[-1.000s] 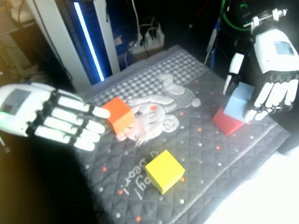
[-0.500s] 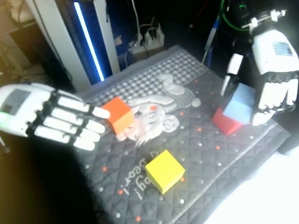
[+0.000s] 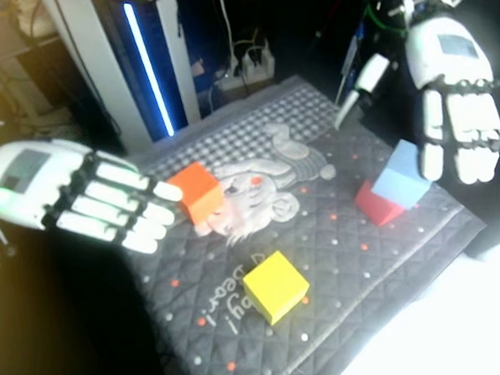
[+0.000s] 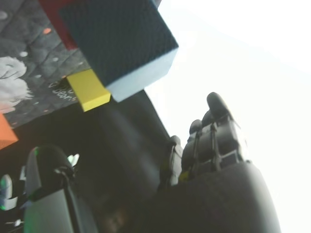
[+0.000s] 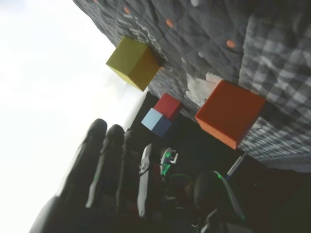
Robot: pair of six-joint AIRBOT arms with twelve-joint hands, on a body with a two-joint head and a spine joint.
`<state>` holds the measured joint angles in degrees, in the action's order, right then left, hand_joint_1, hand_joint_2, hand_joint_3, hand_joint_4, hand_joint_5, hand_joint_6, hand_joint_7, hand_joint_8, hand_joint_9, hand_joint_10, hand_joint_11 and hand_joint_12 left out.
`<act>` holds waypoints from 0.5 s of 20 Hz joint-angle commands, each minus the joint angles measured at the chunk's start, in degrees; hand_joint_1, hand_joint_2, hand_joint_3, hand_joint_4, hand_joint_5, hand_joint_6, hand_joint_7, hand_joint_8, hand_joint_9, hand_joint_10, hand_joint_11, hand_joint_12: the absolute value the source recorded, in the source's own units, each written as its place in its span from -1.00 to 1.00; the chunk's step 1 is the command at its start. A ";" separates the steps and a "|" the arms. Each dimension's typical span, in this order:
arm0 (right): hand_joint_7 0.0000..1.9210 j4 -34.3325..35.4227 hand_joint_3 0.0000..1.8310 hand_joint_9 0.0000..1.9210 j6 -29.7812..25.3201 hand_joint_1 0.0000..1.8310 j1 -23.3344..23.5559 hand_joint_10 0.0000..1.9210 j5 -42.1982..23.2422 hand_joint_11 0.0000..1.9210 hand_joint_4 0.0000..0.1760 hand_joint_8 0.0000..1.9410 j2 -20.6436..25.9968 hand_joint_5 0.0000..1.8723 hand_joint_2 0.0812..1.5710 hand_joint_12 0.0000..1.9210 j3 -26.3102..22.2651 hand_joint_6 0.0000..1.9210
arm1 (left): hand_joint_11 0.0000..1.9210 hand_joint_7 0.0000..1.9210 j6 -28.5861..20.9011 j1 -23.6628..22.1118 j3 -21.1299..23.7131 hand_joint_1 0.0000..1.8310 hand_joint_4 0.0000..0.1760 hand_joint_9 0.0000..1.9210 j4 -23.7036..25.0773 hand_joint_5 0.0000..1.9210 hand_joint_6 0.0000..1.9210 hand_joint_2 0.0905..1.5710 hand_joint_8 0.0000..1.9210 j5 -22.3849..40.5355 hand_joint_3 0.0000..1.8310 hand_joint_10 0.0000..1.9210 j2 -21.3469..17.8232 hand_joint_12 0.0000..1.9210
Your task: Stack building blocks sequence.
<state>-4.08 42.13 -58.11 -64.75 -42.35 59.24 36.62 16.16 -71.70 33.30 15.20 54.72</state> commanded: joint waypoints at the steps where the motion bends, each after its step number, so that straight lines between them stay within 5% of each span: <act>1: -0.69 1.73 -1.00 -0.72 -0.17 -0.61 0.33 -1.00 -7.33 -0.81 0.20 -1.00 0.76 -0.67 0.64 -0.91 -0.35 -1.00 | -1.00 -1.00 1.92 -0.66 2.02 -0.42 1.00 -1.00 -2.09 -1.00 -1.00 -0.14 -1.00 8.44 -1.00 -1.00 -2.89 -0.99; 4: -0.71 0.15 -1.00 -0.76 -0.17 -0.58 0.34 -1.00 -10.85 -0.92 0.31 -1.00 1.82 -0.68 0.62 -0.96 -1.69 -1.00 | -1.00 -1.00 2.74 1.84 8.33 -0.28 1.00 -1.00 -4.50 -1.00 -1.00 -0.13 -1.00 13.54 -1.00 -1.00 -10.34 -1.00; 5: -0.70 -0.76 -1.00 -0.69 -0.16 -0.44 0.75 -0.99 -11.84 -0.68 0.00 -1.00 2.03 -0.66 0.60 -0.87 -1.99 -1.00 | -1.00 -1.00 2.74 4.11 10.03 -0.20 1.00 -1.00 -6.92 -1.00 -1.00 -0.15 -1.00 16.46 -1.00 -1.00 -12.65 -1.00; 7: -0.71 -1.95 -1.00 -0.67 -0.16 -0.40 1.78 -0.99 -12.47 -0.65 -0.14 -1.00 2.07 -0.66 0.59 -0.87 -2.11 -1.00 | -1.00 -1.00 3.53 8.15 12.13 -0.29 1.00 -1.00 -11.19 -1.00 -1.00 -0.15 -1.00 20.92 -1.00 -1.00 -14.99 -1.00; 9: -0.71 -3.62 -1.00 -0.68 -0.16 -0.36 3.60 -1.00 -12.64 -0.65 -0.10 -1.00 1.60 -0.65 0.56 -0.91 -2.15 -1.00 | -1.00 -1.00 8.68 16.59 16.70 -0.34 1.00 -1.00 -19.83 -1.00 -1.00 -0.18 -1.00 28.78 -1.00 -1.00 -18.14 -1.00; 10: -0.75 -4.08 -1.00 -0.76 -0.16 -0.37 4.15 -1.00 -12.61 -0.71 0.27 -1.00 1.00 -0.69 0.43 -0.98 -1.95 -1.00 | -1.00 -1.00 10.97 20.49 18.55 -0.21 1.00 -1.00 -23.89 -1.00 -1.00 -0.23 -1.00 32.80 -1.00 -1.00 -18.84 -1.00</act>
<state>-9.54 42.11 -54.37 -70.46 -41.60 57.30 47.55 39.13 -52.51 10.37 39.59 36.03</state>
